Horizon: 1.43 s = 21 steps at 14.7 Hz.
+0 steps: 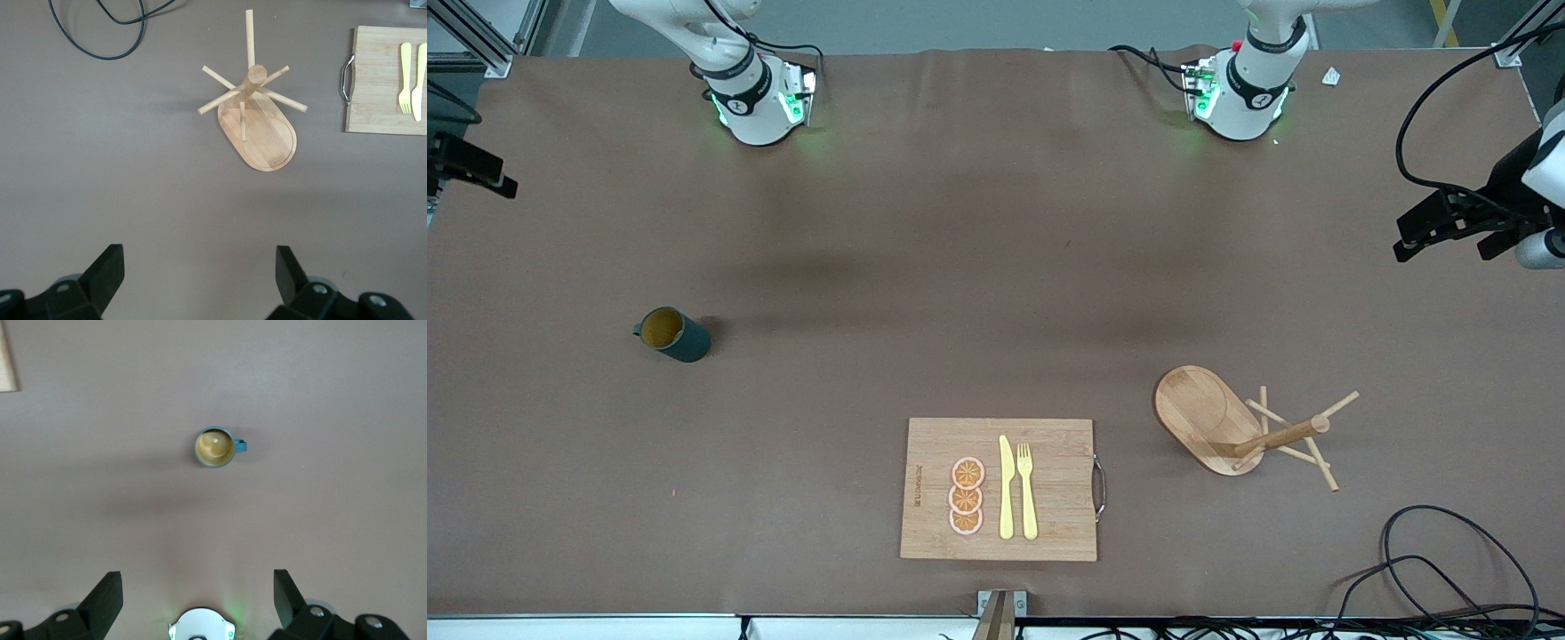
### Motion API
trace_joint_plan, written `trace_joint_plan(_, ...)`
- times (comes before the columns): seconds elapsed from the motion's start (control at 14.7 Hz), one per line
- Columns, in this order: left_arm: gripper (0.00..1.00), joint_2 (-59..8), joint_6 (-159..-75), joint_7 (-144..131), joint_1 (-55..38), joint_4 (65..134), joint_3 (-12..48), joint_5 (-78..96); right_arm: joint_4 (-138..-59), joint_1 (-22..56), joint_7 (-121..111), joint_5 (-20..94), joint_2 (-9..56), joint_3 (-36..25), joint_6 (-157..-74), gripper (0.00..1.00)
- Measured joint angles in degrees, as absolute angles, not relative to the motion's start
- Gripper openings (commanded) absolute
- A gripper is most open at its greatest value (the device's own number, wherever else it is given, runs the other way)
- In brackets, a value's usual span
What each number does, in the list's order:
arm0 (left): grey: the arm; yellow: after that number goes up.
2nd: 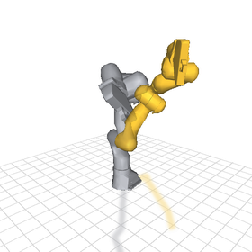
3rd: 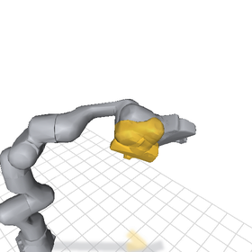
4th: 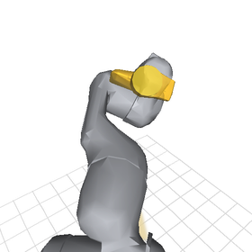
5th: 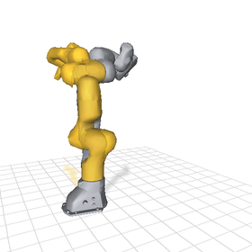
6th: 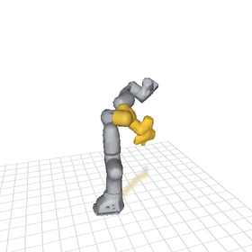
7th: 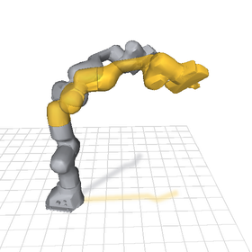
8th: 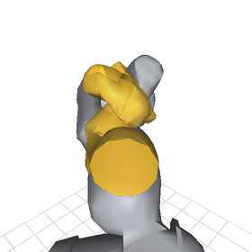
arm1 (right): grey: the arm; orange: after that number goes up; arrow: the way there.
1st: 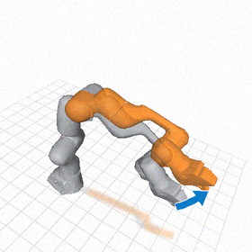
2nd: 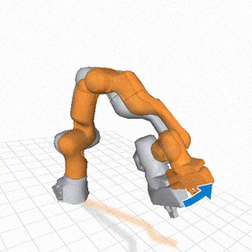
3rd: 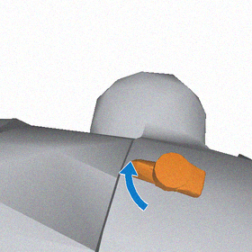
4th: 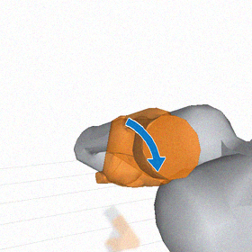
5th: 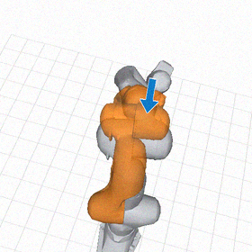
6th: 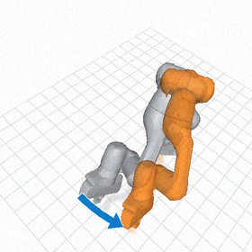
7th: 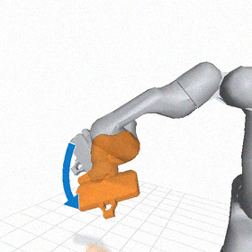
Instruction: Pass cup and hang on rack
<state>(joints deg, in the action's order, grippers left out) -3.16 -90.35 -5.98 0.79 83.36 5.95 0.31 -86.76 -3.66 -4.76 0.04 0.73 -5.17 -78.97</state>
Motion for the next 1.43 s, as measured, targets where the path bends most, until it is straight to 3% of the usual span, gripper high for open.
trace_joint_plan(0.41,1.0,-3.2,-90.4,-6.0,0.8,83.4,5.9,0.3,-89.0,-5.2,-8.9,0.1,13.4,-5.1,-90.2,1.0)
trace_joint_plan(1.23,1.0,-3.2,-90.4,-14.1,0.8,83.4,5.9,0.3,-111.9,-8.9,-40.8,4.3,21.2,-4.3,-127.0,1.0)
trace_joint_plan(1.37,1.0,-3.2,-90.4,-17.4,0.8,83.4,5.9,0.3,-115.6,-8.5,-41.9,4.3,22.0,-3.9,-132.5,0.92)
trace_joint_plan(1.43,1.0,-3.2,-90.4,-18.6,0.8,83.4,5.9,0.3,-117.0,-8.1,-42.2,4.3,22.4,-3.8,-134.4,0.79)
